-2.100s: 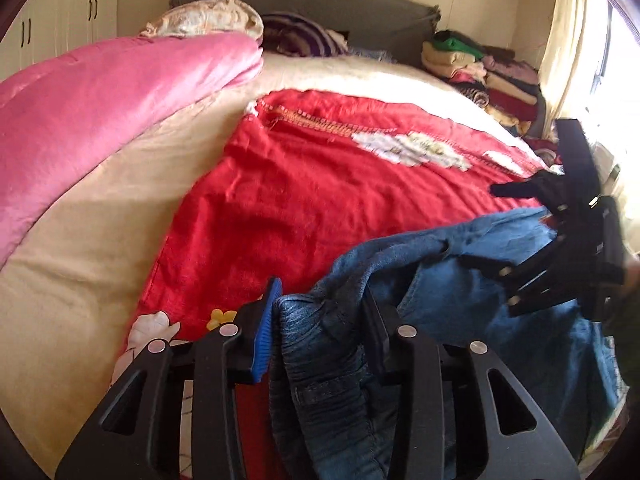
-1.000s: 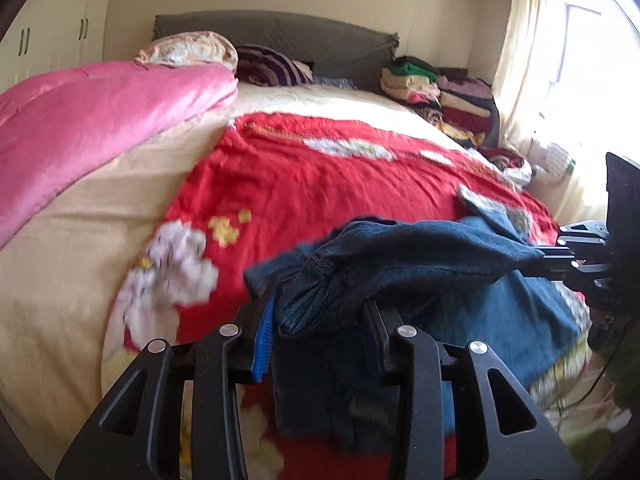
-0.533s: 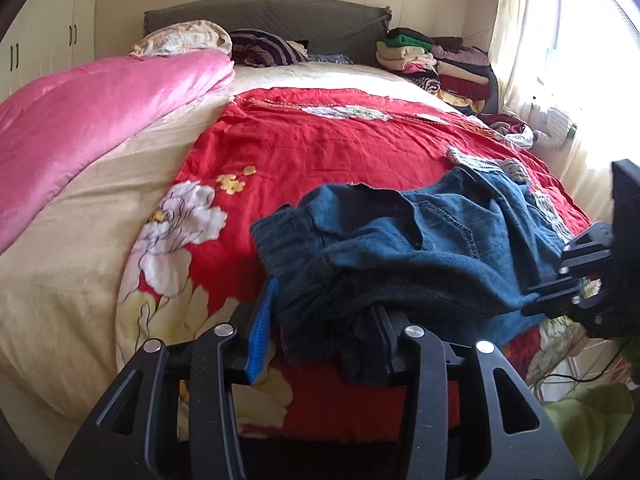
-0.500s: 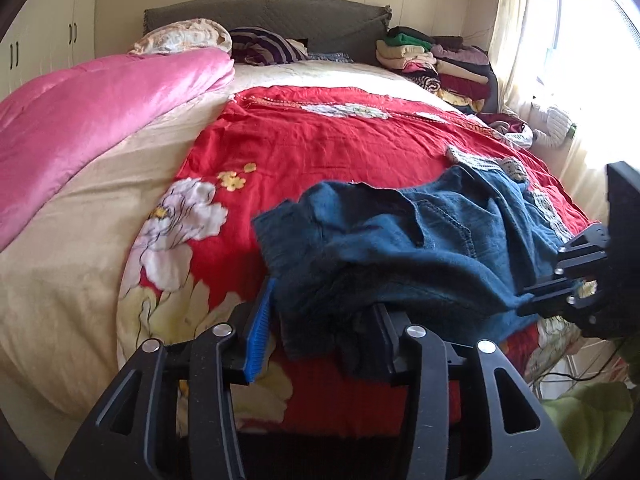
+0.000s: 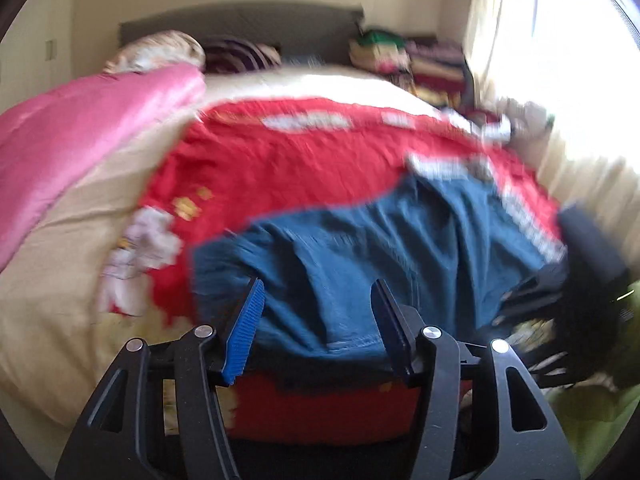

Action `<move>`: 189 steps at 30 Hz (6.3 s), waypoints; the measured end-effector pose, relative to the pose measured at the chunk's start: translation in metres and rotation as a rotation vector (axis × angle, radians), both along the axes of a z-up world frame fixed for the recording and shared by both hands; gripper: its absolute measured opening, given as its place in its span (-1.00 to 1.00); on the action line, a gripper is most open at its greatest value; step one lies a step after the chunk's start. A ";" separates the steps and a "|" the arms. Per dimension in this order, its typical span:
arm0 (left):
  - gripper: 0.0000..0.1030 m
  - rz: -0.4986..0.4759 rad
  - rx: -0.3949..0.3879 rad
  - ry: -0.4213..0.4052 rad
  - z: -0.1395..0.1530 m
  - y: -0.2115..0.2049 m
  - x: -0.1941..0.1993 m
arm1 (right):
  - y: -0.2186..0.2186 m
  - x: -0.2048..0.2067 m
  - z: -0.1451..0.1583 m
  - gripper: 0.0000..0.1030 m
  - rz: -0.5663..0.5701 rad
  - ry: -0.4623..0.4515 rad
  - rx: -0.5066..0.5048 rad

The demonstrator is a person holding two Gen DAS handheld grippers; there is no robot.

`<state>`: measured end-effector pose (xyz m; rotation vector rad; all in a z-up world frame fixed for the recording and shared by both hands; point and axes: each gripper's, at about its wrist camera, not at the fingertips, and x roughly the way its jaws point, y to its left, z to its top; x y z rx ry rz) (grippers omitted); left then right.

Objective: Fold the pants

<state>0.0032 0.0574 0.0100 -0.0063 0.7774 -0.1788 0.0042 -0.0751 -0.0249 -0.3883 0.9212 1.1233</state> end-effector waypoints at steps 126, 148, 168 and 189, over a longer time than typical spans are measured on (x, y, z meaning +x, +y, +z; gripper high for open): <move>-0.81 -0.447 0.007 0.125 -0.070 -0.174 0.015 | -0.312 0.153 -0.002 -0.63 -0.985 -0.046 0.020; -0.20 -0.387 -0.051 0.087 -0.039 -0.143 0.002 | -0.279 0.014 0.008 -0.50 -0.724 -0.029 -0.109; -0.29 0.314 -0.103 0.075 -0.044 0.048 0.035 | -0.240 0.027 0.012 0.08 -0.674 -0.084 -0.014; 0.33 0.093 -0.034 -0.123 0.059 0.001 0.057 | -0.306 0.098 0.045 0.16 -0.893 -0.047 0.163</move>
